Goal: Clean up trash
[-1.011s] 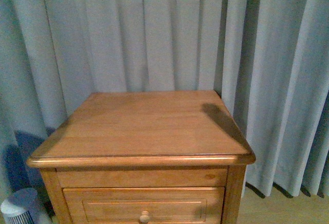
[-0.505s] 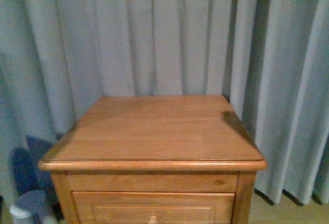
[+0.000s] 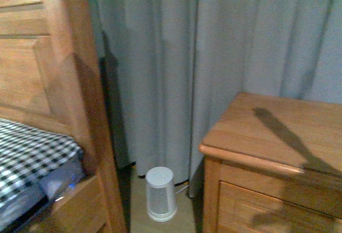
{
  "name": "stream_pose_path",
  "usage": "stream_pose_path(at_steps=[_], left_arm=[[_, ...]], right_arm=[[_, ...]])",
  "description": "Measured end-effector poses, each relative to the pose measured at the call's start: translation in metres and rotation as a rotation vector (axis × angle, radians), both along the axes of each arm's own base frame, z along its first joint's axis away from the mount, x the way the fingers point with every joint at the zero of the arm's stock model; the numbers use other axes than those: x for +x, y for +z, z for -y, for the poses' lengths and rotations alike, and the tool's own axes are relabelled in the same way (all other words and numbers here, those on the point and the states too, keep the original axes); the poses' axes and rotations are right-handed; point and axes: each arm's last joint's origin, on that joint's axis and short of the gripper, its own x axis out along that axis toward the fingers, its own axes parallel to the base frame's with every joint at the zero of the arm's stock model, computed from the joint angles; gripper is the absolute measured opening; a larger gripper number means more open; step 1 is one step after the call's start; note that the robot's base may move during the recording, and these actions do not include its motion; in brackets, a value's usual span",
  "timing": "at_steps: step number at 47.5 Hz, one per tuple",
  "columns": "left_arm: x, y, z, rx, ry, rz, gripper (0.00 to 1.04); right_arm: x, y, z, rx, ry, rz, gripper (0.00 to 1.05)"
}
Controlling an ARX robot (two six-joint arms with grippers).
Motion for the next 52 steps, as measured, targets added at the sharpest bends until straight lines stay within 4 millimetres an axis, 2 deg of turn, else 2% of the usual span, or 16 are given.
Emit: stream_pose_path(at_steps=[52], left_arm=[[-0.0001,-0.0009,-0.0003,-0.002,0.005,-0.002,0.28]], right_arm=[[0.0001,-0.0002,-0.0003,-0.006,0.007,0.0,0.18]])
